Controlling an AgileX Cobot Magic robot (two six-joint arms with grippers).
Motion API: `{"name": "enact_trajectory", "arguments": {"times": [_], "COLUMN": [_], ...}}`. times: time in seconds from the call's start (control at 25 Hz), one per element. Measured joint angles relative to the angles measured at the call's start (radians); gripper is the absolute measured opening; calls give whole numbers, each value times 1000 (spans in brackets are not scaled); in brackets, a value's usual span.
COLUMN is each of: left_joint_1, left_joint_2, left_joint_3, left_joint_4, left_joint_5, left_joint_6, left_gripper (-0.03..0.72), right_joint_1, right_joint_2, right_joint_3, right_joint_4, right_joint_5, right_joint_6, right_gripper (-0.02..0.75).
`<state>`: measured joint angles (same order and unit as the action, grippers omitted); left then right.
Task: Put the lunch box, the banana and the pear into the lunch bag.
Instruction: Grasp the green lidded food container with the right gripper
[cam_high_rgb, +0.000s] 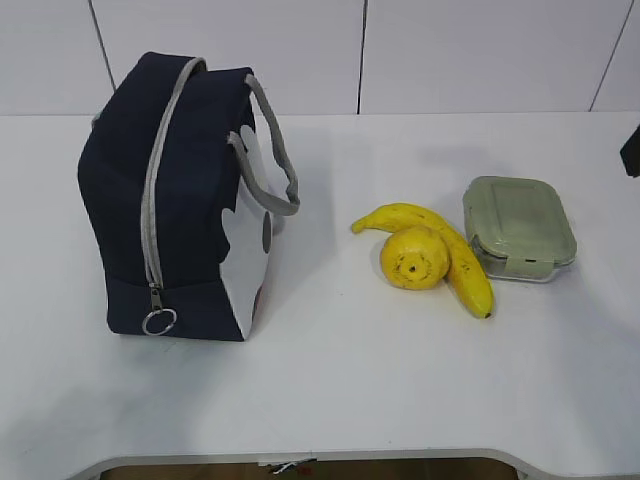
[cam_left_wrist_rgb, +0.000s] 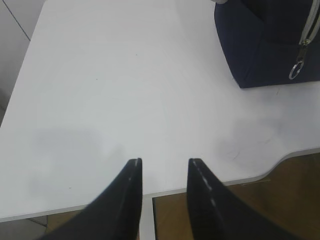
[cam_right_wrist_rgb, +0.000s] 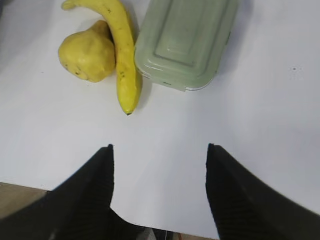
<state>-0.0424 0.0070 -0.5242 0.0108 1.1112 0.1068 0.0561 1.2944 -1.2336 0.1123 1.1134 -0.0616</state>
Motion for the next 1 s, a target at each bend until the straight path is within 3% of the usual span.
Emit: {"name": "enact_trajectory", "arguments": {"times": [0.2, 0.52, 0.68, 1.0], "left_joint_1": [0, 0, 0, 0], "left_joint_2": [0, 0, 0, 0], "left_joint_3": [0, 0, 0, 0], "left_joint_4": [0, 0, 0, 0], "left_joint_5": [0, 0, 0, 0], "left_joint_6": [0, 0, 0, 0], "left_gripper": [237, 237, 238, 238], "right_joint_1": [-174, -435, -504, -516], "right_joint_2": [70, 219, 323, 476], "right_joint_3": [-12, -26, -57, -117], "right_joint_4": [122, 565, 741, 768], "right_joint_5": [2, 82, 100, 100], "right_joint_6": [-123, -449, -577, -608], "right_gripper": [468, 468, 468, 468]}}
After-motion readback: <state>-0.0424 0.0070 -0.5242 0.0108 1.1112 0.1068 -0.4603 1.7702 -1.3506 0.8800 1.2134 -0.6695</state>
